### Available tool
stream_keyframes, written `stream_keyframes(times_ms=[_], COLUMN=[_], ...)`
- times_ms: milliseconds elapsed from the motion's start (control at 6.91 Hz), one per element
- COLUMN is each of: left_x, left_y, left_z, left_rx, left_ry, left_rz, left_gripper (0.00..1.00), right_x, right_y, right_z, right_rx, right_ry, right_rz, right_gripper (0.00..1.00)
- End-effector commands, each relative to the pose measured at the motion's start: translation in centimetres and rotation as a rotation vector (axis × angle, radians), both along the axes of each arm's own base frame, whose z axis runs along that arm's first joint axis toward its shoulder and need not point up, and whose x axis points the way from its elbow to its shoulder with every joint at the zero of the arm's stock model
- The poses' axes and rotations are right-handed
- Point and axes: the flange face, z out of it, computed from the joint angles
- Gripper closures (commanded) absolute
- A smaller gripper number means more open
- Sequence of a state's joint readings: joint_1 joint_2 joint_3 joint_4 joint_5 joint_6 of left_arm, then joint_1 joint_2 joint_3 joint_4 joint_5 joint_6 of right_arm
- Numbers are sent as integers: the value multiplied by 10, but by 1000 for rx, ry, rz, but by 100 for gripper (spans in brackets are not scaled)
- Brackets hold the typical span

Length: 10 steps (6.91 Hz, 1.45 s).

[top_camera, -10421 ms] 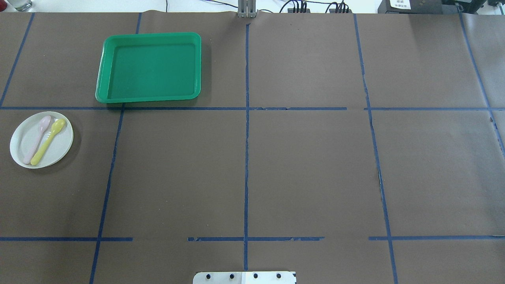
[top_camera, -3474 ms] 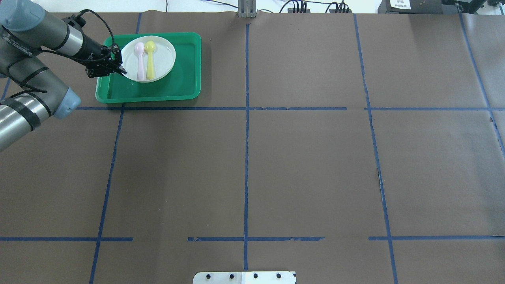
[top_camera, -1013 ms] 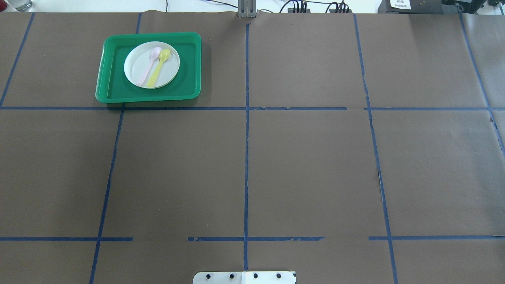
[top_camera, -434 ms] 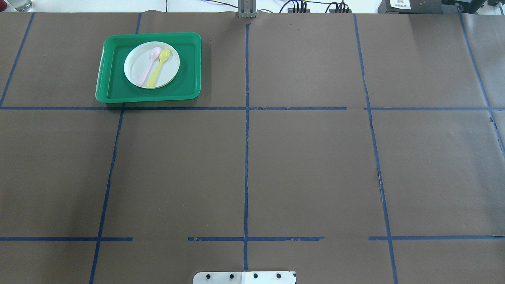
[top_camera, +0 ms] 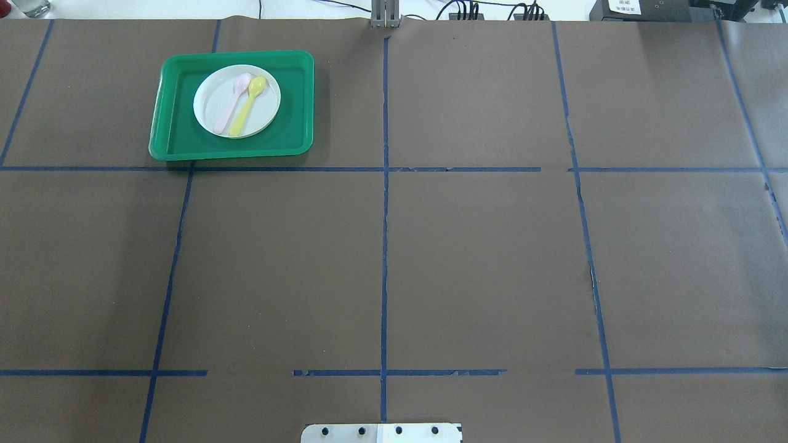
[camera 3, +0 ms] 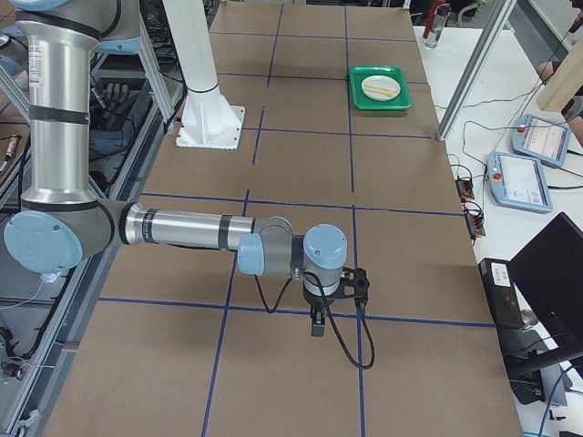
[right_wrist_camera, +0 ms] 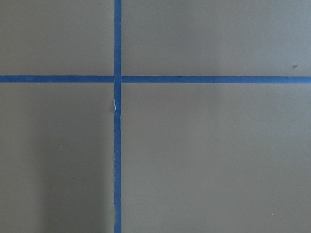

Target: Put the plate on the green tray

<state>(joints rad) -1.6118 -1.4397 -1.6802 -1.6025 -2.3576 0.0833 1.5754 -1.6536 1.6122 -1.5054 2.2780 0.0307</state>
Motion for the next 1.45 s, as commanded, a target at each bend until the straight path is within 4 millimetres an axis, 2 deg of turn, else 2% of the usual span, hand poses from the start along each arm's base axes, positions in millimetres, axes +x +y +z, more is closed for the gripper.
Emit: stream_keyframes(times_ms=[0,1303], left_x=[0,1], left_y=[2,-4], left_z=[7,1], left_rx=[-15,-14], left_ry=[2,5], left_rz=[-1,3], left_gripper=[0,0], right_x=[0,0], right_y=[0,0], right_z=[0,0], right_rx=[-1,-1], right_ry=[0,0], right_rz=[0,0], right_gripper=[0,0])
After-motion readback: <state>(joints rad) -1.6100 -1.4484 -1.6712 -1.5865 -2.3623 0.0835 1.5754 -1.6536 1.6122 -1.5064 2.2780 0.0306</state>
